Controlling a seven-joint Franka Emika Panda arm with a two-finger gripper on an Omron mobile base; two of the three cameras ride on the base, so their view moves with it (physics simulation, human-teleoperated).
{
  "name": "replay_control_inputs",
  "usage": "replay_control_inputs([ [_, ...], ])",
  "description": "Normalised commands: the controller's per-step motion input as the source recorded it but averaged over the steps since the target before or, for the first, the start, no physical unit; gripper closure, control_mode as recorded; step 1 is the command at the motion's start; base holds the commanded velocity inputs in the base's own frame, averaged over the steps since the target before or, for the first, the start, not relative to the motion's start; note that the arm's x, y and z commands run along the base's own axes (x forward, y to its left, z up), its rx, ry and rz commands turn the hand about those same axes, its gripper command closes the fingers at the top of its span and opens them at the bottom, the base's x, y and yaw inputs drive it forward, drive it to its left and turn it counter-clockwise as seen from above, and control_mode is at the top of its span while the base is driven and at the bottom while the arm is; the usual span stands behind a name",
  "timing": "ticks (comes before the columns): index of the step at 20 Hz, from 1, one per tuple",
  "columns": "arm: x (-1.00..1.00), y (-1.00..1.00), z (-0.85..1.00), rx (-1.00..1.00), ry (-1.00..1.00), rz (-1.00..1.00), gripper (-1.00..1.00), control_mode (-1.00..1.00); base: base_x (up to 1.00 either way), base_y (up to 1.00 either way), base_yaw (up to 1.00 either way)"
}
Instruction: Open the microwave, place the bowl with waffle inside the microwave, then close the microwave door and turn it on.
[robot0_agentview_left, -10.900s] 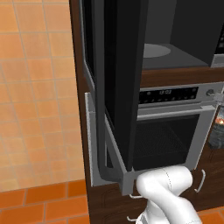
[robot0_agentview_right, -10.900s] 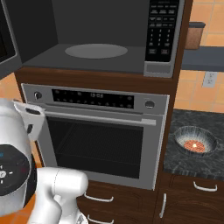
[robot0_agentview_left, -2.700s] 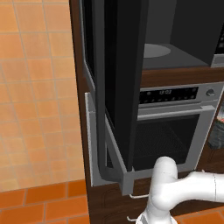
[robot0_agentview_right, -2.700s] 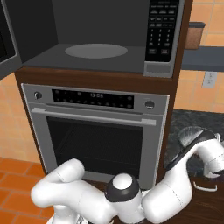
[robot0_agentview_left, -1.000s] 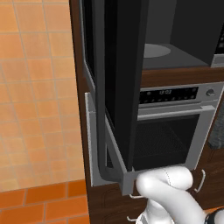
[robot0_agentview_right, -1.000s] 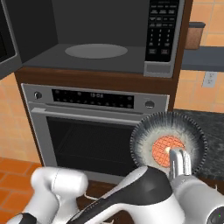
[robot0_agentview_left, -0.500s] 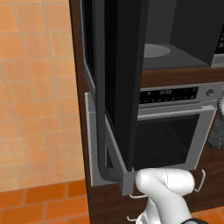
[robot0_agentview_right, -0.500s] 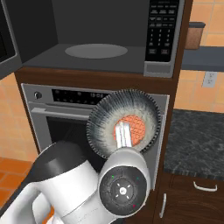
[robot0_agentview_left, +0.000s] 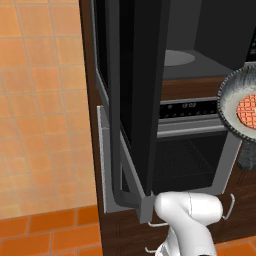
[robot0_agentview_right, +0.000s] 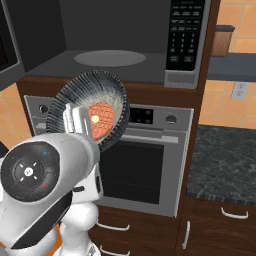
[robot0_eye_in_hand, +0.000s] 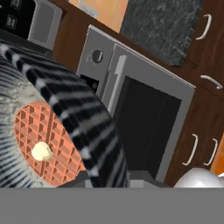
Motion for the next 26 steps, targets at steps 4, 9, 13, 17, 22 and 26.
replay_control_inputs([
  [4, 0.06, 0.94, 0.53, 0.0, 0.0, 0.14, 1.0, -1.0, 0.0, 0.0, 0.0],
  [9, 0.24, 0.67, 0.43, 0.0, 0.0, 0.13, 1.0, -1.0, 0.0, 0.0, 0.0],
  [13, 0.67, 0.37, 0.37, 0.0, 0.0, 0.01, 1.0, -1.0, 0.0, 0.0, 0.0],
  [17, 0.95, 0.31, 0.19, -0.04, 0.0, 0.0, 1.0, -1.0, 0.0, 0.0, 0.0],
  [22, 0.77, 0.05, 0.02, -0.03, 0.0, -0.08, 1.0, -1.0, 0.0, 0.0, 0.0],
  [26, 0.55, 0.0, 0.17, 0.0, 0.0, -0.13, 1.0, -1.0, 0.0, 0.0, 0.0],
])
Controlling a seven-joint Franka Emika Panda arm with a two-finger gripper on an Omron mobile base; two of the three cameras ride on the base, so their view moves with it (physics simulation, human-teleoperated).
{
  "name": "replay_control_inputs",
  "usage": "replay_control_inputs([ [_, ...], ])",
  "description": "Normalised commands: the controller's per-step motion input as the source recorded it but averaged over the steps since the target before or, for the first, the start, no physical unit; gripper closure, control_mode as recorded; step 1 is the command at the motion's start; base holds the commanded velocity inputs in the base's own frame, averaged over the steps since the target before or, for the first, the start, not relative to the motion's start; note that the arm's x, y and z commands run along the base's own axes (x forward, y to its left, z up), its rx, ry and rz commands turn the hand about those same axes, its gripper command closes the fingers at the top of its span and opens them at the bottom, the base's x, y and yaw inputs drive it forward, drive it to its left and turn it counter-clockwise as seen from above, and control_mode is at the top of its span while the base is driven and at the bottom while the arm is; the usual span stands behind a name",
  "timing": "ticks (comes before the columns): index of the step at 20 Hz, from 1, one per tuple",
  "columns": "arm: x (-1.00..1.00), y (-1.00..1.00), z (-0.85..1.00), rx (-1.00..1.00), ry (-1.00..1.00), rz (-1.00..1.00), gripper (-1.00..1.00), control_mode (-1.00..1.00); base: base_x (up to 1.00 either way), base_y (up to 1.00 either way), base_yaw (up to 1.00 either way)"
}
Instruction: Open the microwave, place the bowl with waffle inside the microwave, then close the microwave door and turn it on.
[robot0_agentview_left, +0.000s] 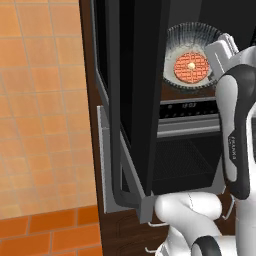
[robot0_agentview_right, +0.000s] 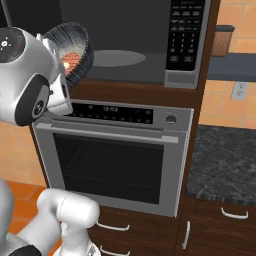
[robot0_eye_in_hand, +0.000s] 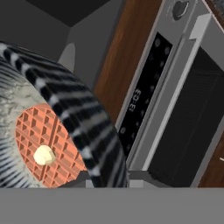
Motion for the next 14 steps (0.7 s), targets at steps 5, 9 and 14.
replay_control_inputs([
  [5, 0.57, 0.0, 0.28, 0.0, 0.0, -0.12, 1.0, -1.0, 0.0, 0.0, 0.0],
  [9, 0.14, 0.0, 0.41, 0.0, 0.0, -0.01, 1.0, -1.0, 0.0, 0.0, 0.0],
  [14, 0.45, 0.0, 0.05, 0.0, 0.0, 0.0, 1.0, -1.0, 0.0, 0.0, 0.0],
])
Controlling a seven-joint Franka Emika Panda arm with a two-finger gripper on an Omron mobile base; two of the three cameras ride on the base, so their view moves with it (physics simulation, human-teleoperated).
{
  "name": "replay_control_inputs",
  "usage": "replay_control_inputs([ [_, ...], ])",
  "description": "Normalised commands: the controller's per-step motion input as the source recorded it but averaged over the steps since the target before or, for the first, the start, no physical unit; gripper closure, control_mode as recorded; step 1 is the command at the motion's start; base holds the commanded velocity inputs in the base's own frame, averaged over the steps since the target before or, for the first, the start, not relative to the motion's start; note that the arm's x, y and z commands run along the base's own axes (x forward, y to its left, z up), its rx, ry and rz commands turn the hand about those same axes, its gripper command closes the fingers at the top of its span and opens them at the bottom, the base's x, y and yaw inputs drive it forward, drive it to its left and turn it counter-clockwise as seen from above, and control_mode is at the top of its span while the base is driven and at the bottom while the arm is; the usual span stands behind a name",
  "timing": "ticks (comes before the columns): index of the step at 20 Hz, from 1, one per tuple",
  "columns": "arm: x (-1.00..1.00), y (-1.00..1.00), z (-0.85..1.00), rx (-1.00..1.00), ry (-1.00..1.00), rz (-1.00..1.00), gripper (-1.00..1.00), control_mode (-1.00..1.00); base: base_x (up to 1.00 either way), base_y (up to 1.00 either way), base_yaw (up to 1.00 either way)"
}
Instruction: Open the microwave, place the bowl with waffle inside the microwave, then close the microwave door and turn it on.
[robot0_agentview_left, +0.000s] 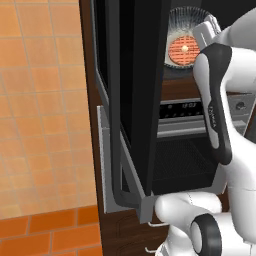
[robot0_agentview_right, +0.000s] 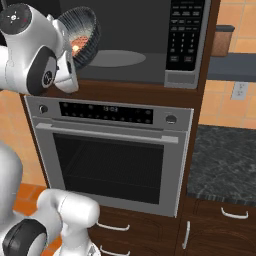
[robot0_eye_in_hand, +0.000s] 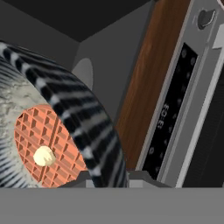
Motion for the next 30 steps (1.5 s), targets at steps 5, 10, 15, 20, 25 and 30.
replay_control_inputs([
  [5, 0.48, 0.0, 0.0, 0.0, 0.02, 0.0, 1.0, -1.0, 0.0, 0.0, 0.0],
  [10, 0.49, -0.01, -0.05, 0.01, 0.03, 0.0, 1.0, -1.0, 0.0, 0.0, 0.0],
  [15, 0.62, -0.04, 0.0, 0.01, 0.14, 0.0, 1.0, -1.0, 0.0, 0.0, 0.0],
  [20, 0.61, -0.07, 0.0, 0.03, 0.06, 0.0, 1.0, -1.0, 0.0, 0.0, 0.0],
  [25, 0.46, -0.07, 0.0, 0.01, 0.01, 0.0, 1.0, -1.0, 0.0, 0.0, 0.0],
  [30, 0.26, -0.03, -0.07, 0.0, 0.05, 0.0, 1.0, -1.0, 0.0, 0.0, 0.0],
])
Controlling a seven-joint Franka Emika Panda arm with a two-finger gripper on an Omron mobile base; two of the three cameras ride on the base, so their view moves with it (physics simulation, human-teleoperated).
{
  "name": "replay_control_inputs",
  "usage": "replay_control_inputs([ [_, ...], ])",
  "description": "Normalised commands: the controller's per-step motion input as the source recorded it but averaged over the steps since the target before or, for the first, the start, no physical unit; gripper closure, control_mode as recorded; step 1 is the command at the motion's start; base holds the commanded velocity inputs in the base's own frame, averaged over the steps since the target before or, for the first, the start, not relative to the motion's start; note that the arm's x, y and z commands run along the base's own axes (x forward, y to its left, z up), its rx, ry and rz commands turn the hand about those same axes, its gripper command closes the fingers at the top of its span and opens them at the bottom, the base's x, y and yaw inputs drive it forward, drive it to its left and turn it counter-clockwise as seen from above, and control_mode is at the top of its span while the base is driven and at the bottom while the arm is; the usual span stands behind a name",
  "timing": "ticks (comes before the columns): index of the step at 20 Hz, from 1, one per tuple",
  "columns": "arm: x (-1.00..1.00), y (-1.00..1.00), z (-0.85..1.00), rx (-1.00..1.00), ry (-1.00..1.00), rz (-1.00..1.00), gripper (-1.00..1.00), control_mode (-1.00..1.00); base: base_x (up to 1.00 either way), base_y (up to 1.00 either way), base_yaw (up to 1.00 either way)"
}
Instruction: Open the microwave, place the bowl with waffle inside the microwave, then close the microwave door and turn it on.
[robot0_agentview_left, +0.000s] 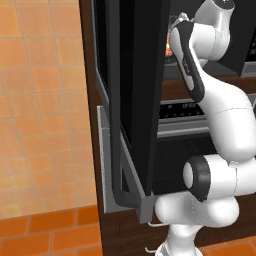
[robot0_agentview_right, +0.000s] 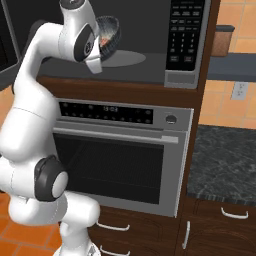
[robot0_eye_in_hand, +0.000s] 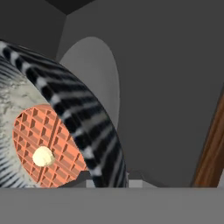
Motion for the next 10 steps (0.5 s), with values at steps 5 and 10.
replay_control_inputs([
  [5, 0.38, 0.0, -0.02, 0.0, 0.07, 0.0, 1.0, -1.0, 0.0, 0.0, 0.0],
  [10, 0.41, -0.03, -0.02, 0.0, 0.02, 0.0, 1.0, -1.0, 0.0, 0.0, 0.0],
])
